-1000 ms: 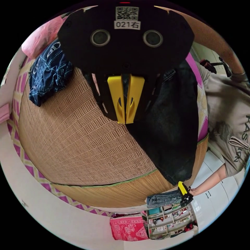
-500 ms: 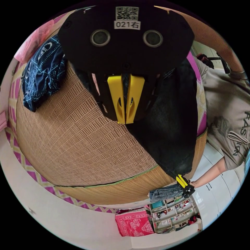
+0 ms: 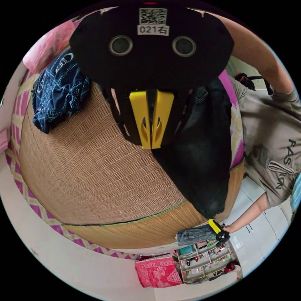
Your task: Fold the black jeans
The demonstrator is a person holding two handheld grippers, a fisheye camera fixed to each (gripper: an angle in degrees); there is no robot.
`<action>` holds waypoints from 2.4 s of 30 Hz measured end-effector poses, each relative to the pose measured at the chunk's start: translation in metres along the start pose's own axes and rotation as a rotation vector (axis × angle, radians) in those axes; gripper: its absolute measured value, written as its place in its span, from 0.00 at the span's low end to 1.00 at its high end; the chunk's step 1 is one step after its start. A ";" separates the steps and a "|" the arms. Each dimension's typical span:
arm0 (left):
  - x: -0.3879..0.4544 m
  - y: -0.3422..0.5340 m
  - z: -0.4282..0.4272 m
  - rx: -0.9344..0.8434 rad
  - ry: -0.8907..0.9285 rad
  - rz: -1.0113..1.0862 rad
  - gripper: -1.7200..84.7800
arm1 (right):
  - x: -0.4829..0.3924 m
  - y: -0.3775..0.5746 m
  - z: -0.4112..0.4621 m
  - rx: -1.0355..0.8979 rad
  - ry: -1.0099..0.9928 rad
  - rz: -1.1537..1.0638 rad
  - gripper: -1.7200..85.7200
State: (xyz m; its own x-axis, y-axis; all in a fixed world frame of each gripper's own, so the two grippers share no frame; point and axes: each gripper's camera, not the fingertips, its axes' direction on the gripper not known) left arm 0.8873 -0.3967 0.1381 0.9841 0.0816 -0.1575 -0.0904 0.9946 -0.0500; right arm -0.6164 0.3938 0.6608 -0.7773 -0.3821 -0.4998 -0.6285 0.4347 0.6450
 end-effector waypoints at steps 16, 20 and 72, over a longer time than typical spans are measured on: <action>-0.076 0.040 0.021 0.029 0.192 -0.207 0.01 | -0.023 -0.045 0.076 -0.126 0.030 0.122 0.08; -0.073 0.083 0.003 0.134 0.172 -0.243 0.01 | -0.053 -0.014 0.028 0.151 0.038 0.195 0.03; 0.026 0.418 0.010 1.018 0.543 -1.540 0.04 | -0.403 0.421 0.219 0.960 -0.205 0.731 0.01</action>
State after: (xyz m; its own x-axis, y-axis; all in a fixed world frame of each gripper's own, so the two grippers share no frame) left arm 0.8767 0.0217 0.1231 -0.0474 -0.5973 -0.8006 0.9877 -0.1478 0.0518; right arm -0.5736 0.9093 1.0073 -0.8922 0.3021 -0.3359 0.2592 0.9513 0.1670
